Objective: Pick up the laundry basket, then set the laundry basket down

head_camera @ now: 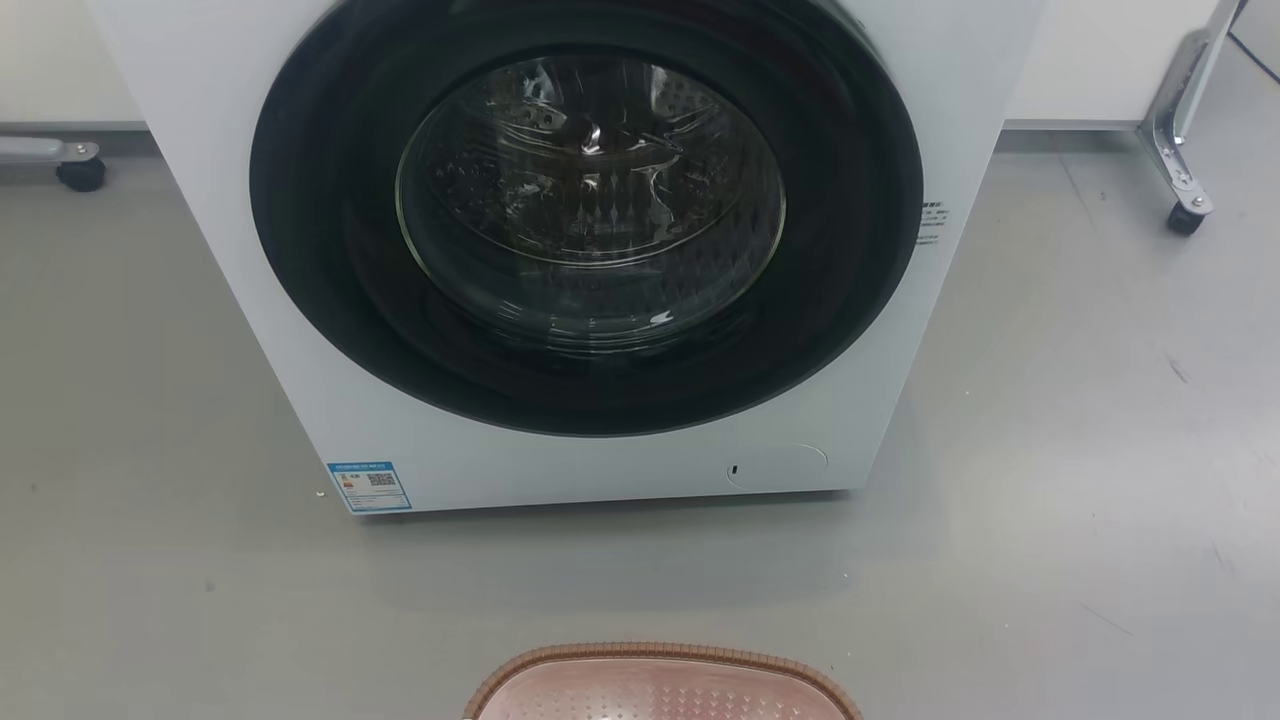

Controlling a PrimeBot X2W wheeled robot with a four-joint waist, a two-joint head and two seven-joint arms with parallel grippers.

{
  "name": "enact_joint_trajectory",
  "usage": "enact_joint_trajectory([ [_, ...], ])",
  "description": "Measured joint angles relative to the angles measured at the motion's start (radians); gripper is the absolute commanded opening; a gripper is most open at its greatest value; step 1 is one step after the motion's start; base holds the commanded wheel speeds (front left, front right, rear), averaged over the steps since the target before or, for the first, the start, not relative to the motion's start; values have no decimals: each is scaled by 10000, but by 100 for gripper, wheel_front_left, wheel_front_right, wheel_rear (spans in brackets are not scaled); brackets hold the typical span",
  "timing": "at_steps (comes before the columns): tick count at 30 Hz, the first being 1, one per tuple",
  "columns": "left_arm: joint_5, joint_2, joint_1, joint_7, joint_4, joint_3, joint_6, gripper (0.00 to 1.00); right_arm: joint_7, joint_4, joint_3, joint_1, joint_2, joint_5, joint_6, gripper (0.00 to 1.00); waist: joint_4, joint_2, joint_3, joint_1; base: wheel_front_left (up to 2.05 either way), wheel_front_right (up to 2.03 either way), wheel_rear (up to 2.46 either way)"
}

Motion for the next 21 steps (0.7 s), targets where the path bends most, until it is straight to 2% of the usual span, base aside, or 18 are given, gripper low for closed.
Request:
enact_joint_trajectory([
  [21,-261,6,-42,12,0,-249,79,0,-29,115,267,-200,2,309,2,0,41,0,267,1,0,0,0],
])
